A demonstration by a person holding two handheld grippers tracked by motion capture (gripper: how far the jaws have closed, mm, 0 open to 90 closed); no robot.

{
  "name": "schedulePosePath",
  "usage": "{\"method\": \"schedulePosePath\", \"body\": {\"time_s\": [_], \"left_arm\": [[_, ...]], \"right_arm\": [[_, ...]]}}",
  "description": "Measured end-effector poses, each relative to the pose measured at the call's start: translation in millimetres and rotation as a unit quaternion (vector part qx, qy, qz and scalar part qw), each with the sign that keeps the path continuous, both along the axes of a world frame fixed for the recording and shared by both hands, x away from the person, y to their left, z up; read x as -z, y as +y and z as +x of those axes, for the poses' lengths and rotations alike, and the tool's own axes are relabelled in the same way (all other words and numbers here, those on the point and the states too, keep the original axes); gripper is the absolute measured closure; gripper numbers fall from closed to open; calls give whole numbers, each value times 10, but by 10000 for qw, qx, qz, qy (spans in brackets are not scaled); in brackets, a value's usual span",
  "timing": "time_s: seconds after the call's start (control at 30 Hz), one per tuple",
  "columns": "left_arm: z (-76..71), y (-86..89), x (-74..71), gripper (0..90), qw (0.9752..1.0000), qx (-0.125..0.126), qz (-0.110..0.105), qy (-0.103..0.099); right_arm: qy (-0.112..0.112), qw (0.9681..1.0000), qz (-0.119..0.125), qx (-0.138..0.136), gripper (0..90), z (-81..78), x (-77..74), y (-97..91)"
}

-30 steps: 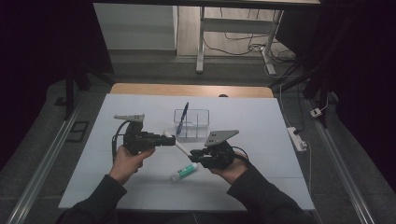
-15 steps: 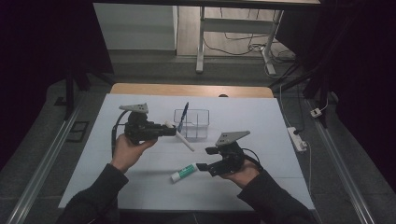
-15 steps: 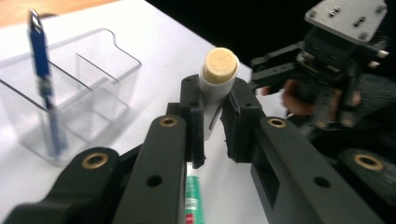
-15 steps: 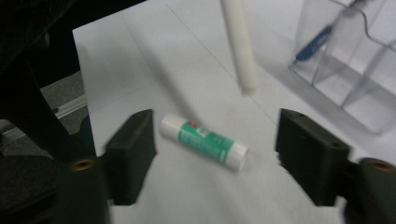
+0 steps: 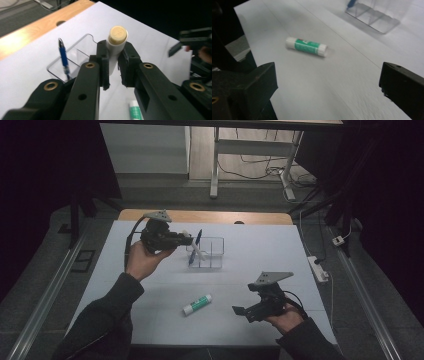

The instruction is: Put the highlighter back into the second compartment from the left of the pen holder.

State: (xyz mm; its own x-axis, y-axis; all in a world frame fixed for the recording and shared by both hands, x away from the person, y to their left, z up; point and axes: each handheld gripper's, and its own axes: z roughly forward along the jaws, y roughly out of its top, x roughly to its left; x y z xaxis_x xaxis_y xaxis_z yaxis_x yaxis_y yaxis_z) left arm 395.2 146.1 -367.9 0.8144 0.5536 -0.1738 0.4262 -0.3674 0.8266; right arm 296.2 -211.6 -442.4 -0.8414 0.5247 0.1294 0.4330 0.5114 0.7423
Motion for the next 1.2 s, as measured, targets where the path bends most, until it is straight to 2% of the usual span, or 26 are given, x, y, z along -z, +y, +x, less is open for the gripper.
{"method": "schedulePosePath", "body": {"time_s": [0.13,0.3,0.4,0.47,0.63,0.77,0.87,0.97,1.2], "left_arm": [[91,-41,-74,785,9998,-96,149,-93],[210,-95,-104,785,9994,-204,265,-113],[272,-137,-95,785,9991,-239,326,-118],[308,-176,-84,785,9987,-268,421,-137],[399,-257,-36,785,9977,-309,591,-97],[465,-310,30,784,9966,-361,742,-22],[503,-345,88,784,9960,-408,792,45],[530,-380,146,784,9950,-417,905,79],[586,-456,287,784,9933,-407,1068,179]], "right_arm": [[-136,9996,-146,176,0,-93,34,-132],[-117,9990,-149,409,0,-179,63,-302],[-213,9977,-163,620,0,-220,70,-405],[-181,9969,-171,748,0,-238,77,-468],[-118,9955,-180,926,0,-286,113,-597],[-192,9938,-228,1069,0,-337,135,-667],[-124,9937,-218,1094,0,-365,146,-713],[-136,9936,-119,1112,0,-386,139,-740],[-97,9941,-52,1079,0,-387,136,-763]]}}
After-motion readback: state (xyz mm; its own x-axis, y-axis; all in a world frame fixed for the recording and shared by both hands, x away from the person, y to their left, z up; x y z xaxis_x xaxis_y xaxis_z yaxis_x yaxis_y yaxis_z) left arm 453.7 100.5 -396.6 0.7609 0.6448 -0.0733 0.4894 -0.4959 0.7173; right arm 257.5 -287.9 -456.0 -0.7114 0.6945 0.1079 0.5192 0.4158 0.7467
